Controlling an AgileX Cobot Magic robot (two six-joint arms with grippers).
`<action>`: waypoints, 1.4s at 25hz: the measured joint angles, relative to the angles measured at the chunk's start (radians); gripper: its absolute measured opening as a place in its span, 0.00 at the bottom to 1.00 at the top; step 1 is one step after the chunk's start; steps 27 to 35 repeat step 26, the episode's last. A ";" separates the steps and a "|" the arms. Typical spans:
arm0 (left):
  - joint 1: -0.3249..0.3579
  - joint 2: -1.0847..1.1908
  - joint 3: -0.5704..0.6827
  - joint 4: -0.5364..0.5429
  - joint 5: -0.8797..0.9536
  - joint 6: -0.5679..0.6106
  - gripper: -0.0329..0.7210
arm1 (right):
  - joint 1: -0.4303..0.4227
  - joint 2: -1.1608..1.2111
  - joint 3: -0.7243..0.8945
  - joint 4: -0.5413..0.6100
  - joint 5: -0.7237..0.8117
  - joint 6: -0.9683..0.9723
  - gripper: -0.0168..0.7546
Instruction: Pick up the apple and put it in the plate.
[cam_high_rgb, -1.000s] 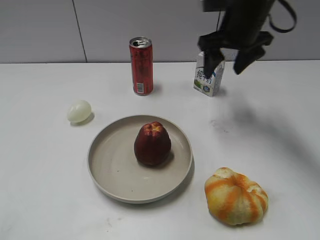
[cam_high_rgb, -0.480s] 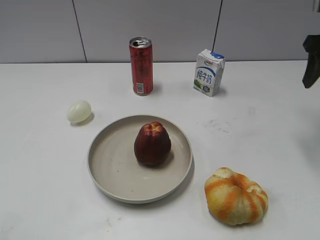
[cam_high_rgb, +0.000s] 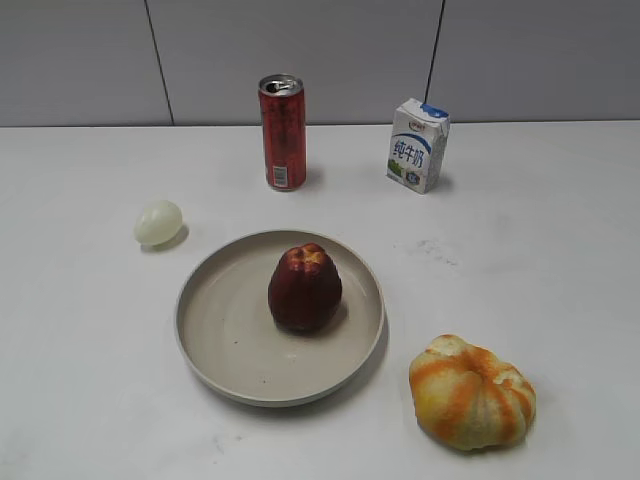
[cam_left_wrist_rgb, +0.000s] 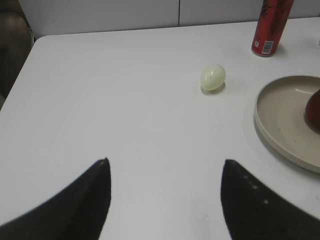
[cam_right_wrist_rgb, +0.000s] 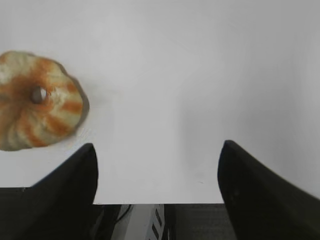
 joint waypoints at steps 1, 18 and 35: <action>0.000 0.000 0.000 0.000 0.000 0.000 0.74 | 0.000 -0.062 0.053 0.000 -0.021 0.000 0.79; 0.000 0.000 0.000 0.000 0.000 0.000 0.74 | 0.000 -0.852 0.285 -0.003 0.039 -0.009 0.79; 0.000 0.000 0.000 0.000 0.000 0.000 0.74 | 0.000 -1.098 0.291 -0.005 0.040 -0.011 0.79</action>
